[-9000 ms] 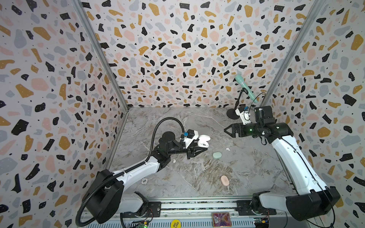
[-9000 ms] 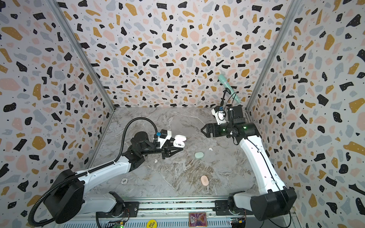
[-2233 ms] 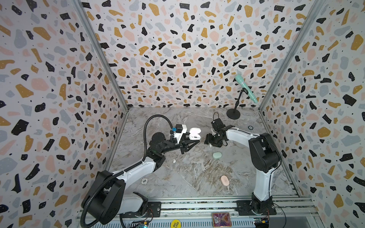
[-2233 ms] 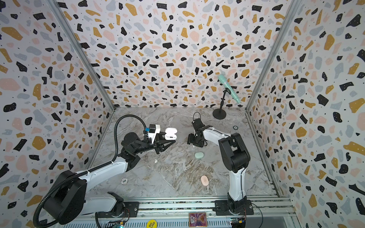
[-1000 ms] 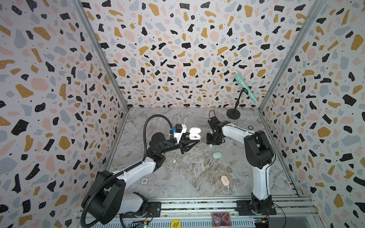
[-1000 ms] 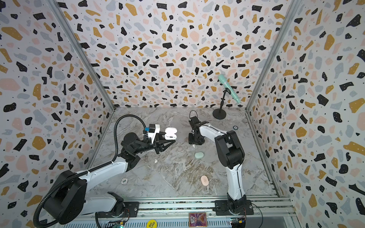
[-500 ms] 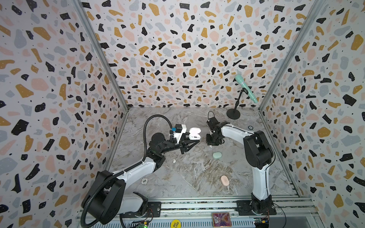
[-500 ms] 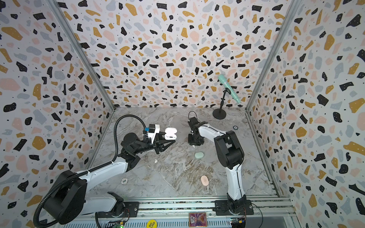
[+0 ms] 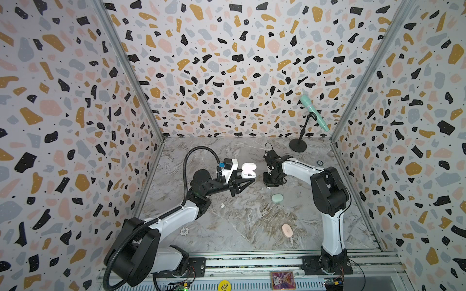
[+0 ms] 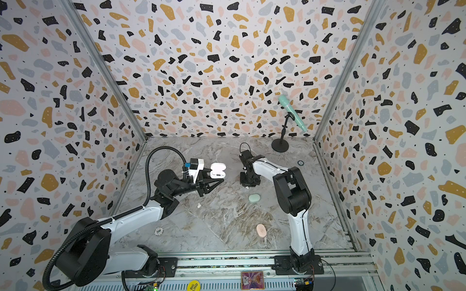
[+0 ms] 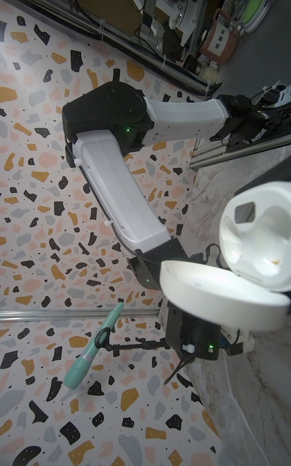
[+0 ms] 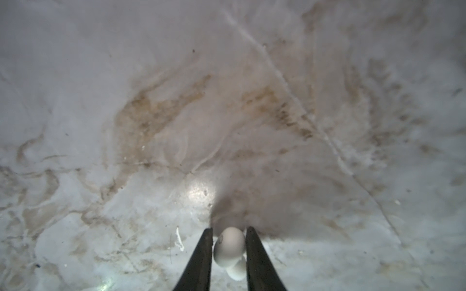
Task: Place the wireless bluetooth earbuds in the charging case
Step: 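Carry the earbud with the right gripper toward the open case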
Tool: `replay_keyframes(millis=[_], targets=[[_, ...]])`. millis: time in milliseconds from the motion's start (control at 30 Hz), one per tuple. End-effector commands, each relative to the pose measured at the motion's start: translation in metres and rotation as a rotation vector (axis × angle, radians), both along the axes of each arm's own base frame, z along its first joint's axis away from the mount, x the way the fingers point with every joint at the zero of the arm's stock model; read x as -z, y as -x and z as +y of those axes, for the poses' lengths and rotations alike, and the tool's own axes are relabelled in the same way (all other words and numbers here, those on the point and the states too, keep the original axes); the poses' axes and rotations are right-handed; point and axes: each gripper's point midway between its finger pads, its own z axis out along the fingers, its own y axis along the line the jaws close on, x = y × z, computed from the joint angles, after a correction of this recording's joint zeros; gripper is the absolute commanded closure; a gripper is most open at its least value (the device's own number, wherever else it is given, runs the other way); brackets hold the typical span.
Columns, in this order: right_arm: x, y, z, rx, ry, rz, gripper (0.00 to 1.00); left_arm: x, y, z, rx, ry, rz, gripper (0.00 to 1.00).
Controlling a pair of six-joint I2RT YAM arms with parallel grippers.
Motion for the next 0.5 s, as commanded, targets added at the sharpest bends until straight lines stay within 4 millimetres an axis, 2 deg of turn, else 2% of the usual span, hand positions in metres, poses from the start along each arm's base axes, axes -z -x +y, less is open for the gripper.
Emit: replay_keyframes(millis=[0, 300, 467], targets=[[0.001, 0.011, -0.010, -0.042, 0.071, 0.045, 0.72, -0.013, 0.006, 0.003, 0.013, 0.027, -0.060, 0.69], [0.005, 0.008, 0.000, -0.036, 0.037, 0.052, 0.72, -0.013, 0.006, 0.003, 0.013, 0.027, -0.063, 0.69], [0.009, 0.007, 0.000, -0.036, 0.043, 0.056, 0.79, -0.013, 0.006, 0.003, 0.013, 0.027, -0.061, 0.69]])
